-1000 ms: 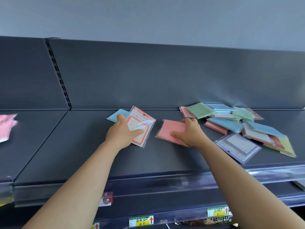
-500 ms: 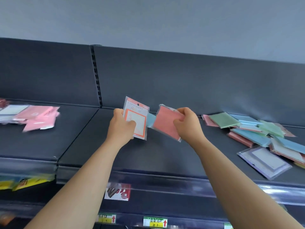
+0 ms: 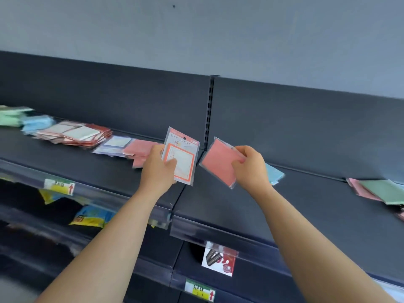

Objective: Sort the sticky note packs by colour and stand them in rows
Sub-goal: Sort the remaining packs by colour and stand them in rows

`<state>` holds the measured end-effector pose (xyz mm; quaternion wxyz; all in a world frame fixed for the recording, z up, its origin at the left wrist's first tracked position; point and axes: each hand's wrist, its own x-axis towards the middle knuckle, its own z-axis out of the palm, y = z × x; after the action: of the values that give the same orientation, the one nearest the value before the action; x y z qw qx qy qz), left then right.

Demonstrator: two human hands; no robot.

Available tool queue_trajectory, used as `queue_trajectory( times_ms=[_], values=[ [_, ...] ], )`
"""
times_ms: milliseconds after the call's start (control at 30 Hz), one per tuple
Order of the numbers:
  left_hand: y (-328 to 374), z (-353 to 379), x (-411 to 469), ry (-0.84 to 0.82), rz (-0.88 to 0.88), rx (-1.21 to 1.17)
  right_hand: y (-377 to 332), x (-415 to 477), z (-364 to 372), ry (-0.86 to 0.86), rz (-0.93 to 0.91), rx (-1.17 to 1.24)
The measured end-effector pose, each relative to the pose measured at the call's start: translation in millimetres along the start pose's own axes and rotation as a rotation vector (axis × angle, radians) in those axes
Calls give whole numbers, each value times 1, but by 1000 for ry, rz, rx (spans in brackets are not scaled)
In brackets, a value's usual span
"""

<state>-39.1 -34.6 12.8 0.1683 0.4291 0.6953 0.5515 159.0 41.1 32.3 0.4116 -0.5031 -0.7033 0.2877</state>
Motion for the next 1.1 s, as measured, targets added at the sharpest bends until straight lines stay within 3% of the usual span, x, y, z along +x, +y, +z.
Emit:
queue_trajectory(
  times_ms=[533, 967, 1100],
  values=[
    [-60, -171, 82, 37, -40, 77, -98, -7, 154, 21, 112, 125],
    [-81, -188, 115, 7, -65, 95, -115, 40, 219, -68, 199, 97],
    [-87, -186, 123, 2, -75, 100, -111, 54, 232, -73, 158, -35]
  ],
)
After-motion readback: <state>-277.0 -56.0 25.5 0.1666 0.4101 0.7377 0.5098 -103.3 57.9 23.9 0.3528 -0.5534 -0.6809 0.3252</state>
